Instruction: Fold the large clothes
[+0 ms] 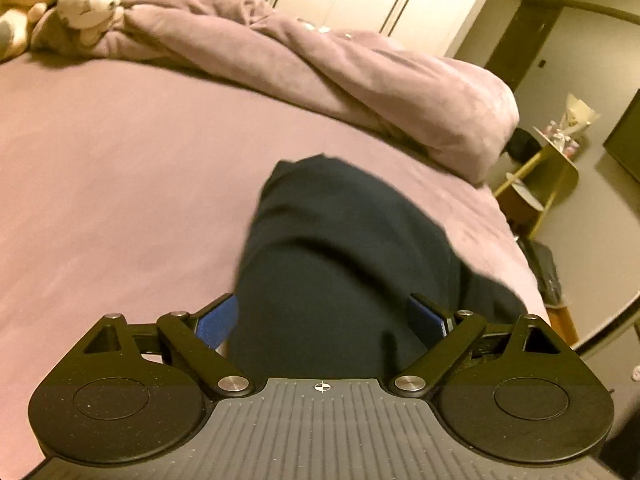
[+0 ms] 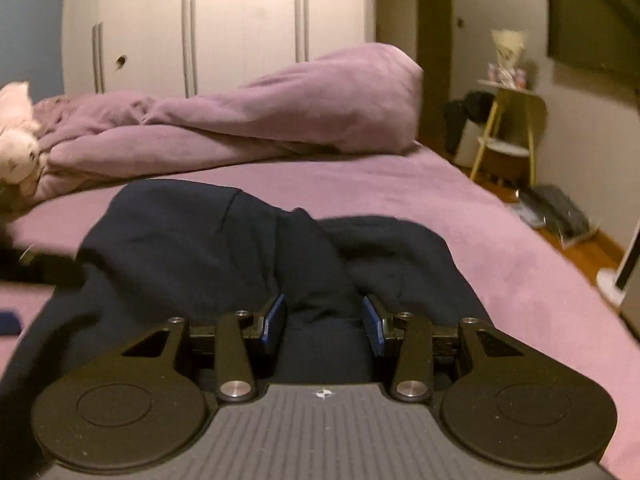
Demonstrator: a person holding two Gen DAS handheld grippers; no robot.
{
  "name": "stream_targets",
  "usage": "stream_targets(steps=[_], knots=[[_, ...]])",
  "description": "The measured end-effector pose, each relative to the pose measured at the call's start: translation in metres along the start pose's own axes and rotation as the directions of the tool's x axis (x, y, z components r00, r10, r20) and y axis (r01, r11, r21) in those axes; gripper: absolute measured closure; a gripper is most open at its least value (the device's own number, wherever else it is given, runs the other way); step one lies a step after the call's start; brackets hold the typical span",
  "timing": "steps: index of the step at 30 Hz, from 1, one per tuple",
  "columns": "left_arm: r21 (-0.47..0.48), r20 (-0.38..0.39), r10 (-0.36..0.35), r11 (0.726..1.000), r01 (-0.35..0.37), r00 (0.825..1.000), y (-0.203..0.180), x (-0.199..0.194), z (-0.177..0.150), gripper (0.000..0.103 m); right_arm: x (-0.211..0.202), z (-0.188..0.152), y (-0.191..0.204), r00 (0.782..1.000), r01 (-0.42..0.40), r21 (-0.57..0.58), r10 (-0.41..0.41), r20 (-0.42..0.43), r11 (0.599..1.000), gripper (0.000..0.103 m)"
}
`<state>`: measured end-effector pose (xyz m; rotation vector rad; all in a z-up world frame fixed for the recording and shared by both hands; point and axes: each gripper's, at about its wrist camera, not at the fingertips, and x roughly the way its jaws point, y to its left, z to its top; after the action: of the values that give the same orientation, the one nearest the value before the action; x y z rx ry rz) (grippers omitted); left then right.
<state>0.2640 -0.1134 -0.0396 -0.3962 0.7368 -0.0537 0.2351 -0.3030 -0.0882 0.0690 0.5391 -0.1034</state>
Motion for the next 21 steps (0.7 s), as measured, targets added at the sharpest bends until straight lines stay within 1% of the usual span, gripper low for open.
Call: stream_targets(steps=[1,3,5,8,9,10,11,13,14,16,18,21], knots=[[0.014,0.013,0.011,1.0,-0.011,1.0,-0.007,0.01,0.0,0.009,0.002,-0.003,-0.004,1.0,-0.005,0.014,0.005,0.004,1.0,0.061],[0.048,-0.004,0.04,0.998,-0.04,0.999,-0.016,0.028,-0.004,0.009,0.004,-0.01,-0.008,0.999,-0.01,0.017,0.01,0.031,1.0,0.061],[0.069,-0.002,0.067,0.995,-0.067,0.998,-0.018,0.036,-0.011,0.008,0.011,-0.015,-0.012,0.999,-0.016,0.032,0.015,0.041,0.999,0.06],[0.075,0.032,0.088,0.993,-0.09,0.996,-0.01,0.048,-0.026,0.005,0.018,-0.024,-0.017,0.998,-0.027,0.032,0.025,0.06,0.999,0.06],[0.083,0.056,0.097,0.991,-0.101,0.994,-0.008,0.052,-0.033,0.003,0.019,-0.027,-0.016,0.998,-0.023,0.022,0.021,0.064,0.999,0.06],[0.09,0.065,0.108,0.989,-0.114,0.992,-0.005,0.056,-0.035,0.002,0.021,-0.027,-0.013,0.998,-0.018,0.011,0.017,0.065,1.0,0.059],[0.09,0.057,0.114,0.989,-0.119,0.992,-0.004,0.057,-0.034,0.002,0.021,-0.026,-0.01,0.998,-0.012,-0.002,0.012,0.061,1.0,0.059],[0.09,0.037,0.11,0.99,-0.113,0.993,-0.003,0.053,-0.029,0.002,0.017,-0.021,-0.007,0.999,-0.007,-0.009,0.007,0.051,1.0,0.056],[0.091,0.019,0.114,0.989,-0.115,0.993,-0.002,0.048,-0.025,0.002,0.015,-0.017,-0.009,0.999,-0.018,0.003,0.018,0.042,1.0,0.056],[0.091,-0.021,0.101,0.991,-0.099,0.995,0.001,0.031,-0.02,0.002,0.006,-0.008,-0.012,0.999,-0.034,0.031,0.033,0.017,0.999,0.05],[0.118,-0.023,0.073,0.991,-0.07,0.997,0.008,0.003,-0.024,0.003,-0.015,0.0,-0.017,0.997,-0.073,0.067,0.074,-0.005,0.995,0.047],[0.143,-0.009,0.006,0.99,-0.005,1.0,0.024,-0.04,-0.043,0.003,-0.06,0.001,-0.023,0.992,-0.127,0.088,0.127,0.01,0.988,0.047]])
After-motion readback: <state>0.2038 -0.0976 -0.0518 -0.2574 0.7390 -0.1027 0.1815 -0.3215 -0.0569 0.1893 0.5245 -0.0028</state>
